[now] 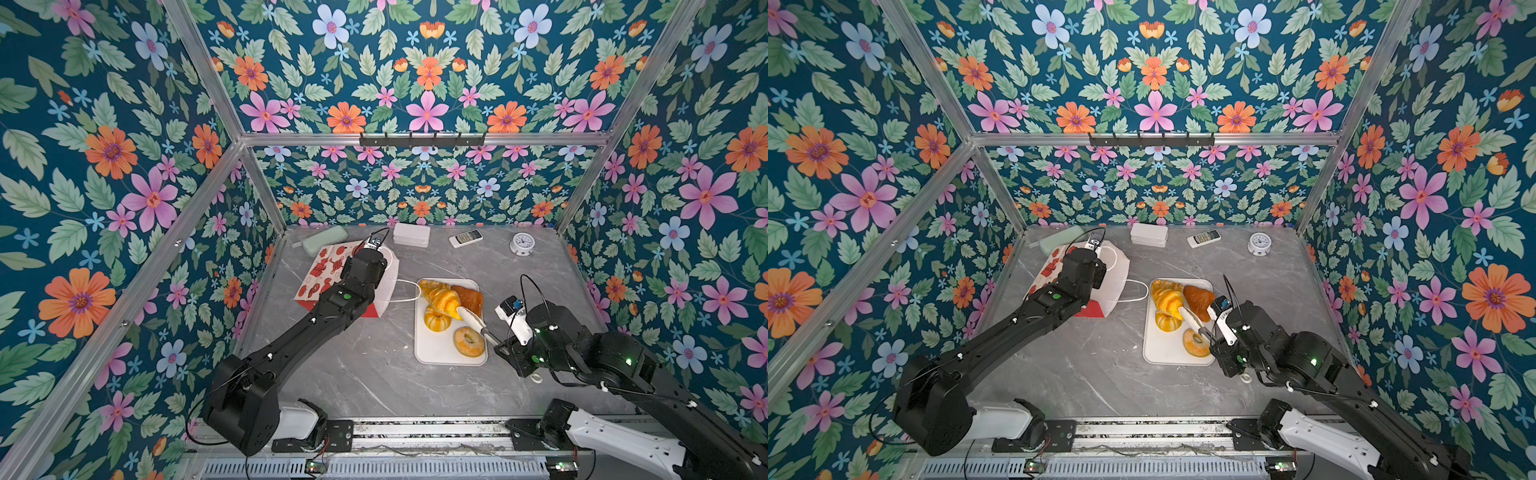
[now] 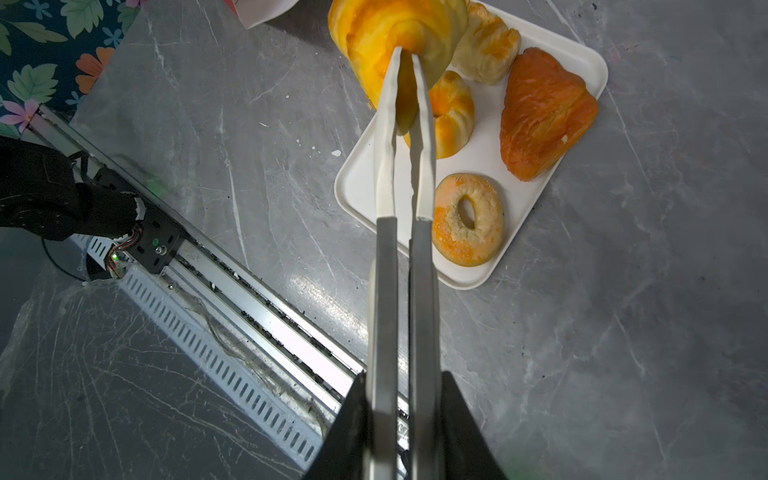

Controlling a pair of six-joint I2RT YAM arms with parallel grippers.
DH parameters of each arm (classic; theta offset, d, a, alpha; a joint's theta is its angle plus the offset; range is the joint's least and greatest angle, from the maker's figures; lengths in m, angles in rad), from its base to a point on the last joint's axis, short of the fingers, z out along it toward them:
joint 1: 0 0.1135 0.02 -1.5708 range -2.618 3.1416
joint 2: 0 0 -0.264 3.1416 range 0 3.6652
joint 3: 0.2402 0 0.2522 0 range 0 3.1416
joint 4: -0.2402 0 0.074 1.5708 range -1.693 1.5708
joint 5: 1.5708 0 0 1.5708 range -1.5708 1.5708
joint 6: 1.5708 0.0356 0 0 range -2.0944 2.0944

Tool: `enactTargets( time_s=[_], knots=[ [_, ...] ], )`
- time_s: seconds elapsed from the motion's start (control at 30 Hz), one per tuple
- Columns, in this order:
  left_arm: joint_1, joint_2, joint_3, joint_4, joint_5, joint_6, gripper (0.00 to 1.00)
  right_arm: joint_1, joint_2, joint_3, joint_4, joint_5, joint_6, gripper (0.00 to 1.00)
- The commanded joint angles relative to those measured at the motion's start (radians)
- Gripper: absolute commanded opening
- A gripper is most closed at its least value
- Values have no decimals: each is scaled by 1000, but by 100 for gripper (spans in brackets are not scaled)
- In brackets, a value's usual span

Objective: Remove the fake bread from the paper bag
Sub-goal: 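Lower the croissant onto the tray with the right tongs and open them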

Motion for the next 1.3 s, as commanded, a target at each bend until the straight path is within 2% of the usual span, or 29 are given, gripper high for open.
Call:
enactTargets(
  time_s=[0.0, 0.2, 0.4, 0.8, 1.13, 1.27],
  knots=[
    [7, -18, -2, 45, -16, -11, 0, 14, 12, 2, -25, 6, 61, 15],
    [21, -51, -19, 60, -5, -4, 0, 118, 51, -12, -25, 55, 137, 15],
    [26, -76, -34, 77, 10, -4, 0, 199, 66, -98, 36, 78, 206, 15],
    [26, -82, -41, 90, 30, -5, 0, 208, 39, -297, 176, 60, 259, 15],
    [26, -90, -51, 92, 35, -6, 0, 208, 112, -340, 264, 39, 239, 16],
    [26, -87, -52, 93, 36, -6, 0, 208, 105, -353, 252, 29, 253, 21]
  ],
)
